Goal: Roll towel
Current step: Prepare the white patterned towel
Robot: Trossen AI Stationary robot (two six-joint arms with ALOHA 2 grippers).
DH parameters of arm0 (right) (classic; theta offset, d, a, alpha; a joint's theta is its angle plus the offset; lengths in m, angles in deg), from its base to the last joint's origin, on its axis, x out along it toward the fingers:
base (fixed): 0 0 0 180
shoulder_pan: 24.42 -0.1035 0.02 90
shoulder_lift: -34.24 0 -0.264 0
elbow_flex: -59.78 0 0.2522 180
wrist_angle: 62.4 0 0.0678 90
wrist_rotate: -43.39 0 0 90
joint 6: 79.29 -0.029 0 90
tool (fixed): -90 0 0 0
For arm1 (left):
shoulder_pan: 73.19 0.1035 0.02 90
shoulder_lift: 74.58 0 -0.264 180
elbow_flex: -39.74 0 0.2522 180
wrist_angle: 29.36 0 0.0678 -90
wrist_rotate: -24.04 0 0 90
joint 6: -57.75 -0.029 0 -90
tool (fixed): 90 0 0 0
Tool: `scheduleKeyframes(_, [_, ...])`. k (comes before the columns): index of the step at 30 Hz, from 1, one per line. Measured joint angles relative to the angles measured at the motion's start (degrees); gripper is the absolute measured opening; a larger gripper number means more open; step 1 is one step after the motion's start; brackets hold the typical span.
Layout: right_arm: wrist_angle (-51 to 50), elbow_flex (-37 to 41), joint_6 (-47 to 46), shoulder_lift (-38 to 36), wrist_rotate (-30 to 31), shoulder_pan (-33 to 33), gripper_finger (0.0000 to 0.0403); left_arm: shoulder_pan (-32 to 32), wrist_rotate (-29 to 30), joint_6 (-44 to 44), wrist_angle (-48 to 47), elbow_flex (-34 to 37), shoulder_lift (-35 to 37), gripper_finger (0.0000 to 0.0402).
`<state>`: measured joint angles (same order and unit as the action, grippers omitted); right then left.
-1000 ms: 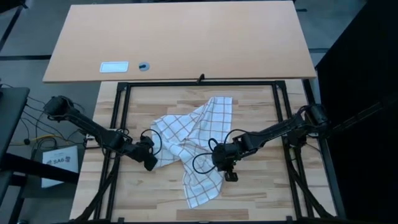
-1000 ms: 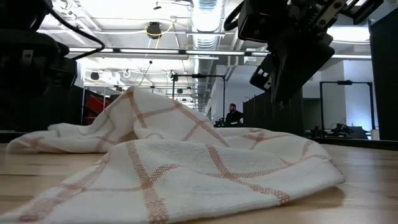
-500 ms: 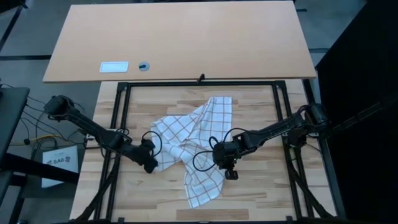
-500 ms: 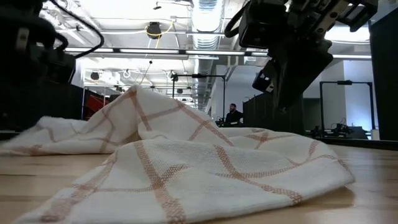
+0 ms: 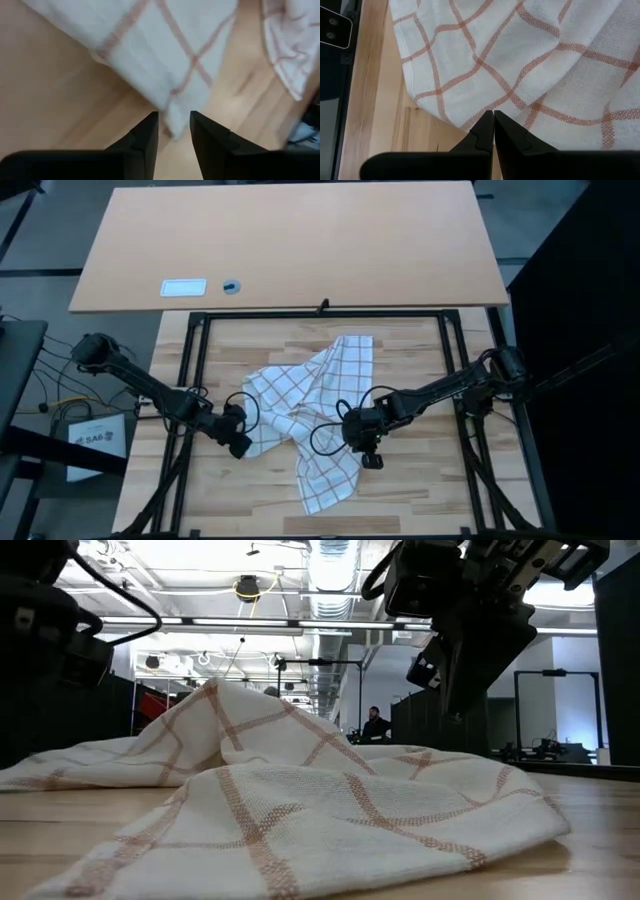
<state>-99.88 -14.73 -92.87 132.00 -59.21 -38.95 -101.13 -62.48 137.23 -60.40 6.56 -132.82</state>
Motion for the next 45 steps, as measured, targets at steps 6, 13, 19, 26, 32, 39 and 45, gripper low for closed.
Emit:
scheduleKeyframes(6, [0.05,0.0,0.06,0.0,0.0,0.02,0.0,0.0,1.31,-1.01,2.63,-0.02,-4.02,0.0098])
scheduleKeyframes(13, [0.19,0.0,0.02,0.0,0.02,0.02,0.0,0.0,1.97,-3.84,12.48,0.01,-10.12,0.0089])
scheduleKeyframes(19, [0.19,0.0,0.0,0.0,0.21,0.04,0.0,-0.41,2.87,-4.45,17.81,0.04,-10.94,0.0006])
scheduleKeyframes(26, [-0.94,-0.02,-1.4,0.0,0.96,1.44,0.0,-5.45,1.06,-6.02,26.16,-5.22,-6.89,0.0001])
scheduleKeyframes(32, [-1.7,-0.17,-1.36,0.0,1.27,4.95,0.0,-11.89,1.33,-9.23,25.97,-15.23,-2.43,0.0])
scheduleKeyframes(39, [-1.62,-1.94,0.43,0.0,1.33,8.98,0.0,-19.96,2.3,-4.89,28.24,-22.1,-5.81,0.0])
scheduleKeyframes(45, [0.24,-2.64,1.64,0.0,1.29,10.98,0.0,-26.84,1.74,4.86,26.54,-23.36,-12.99,0.0])
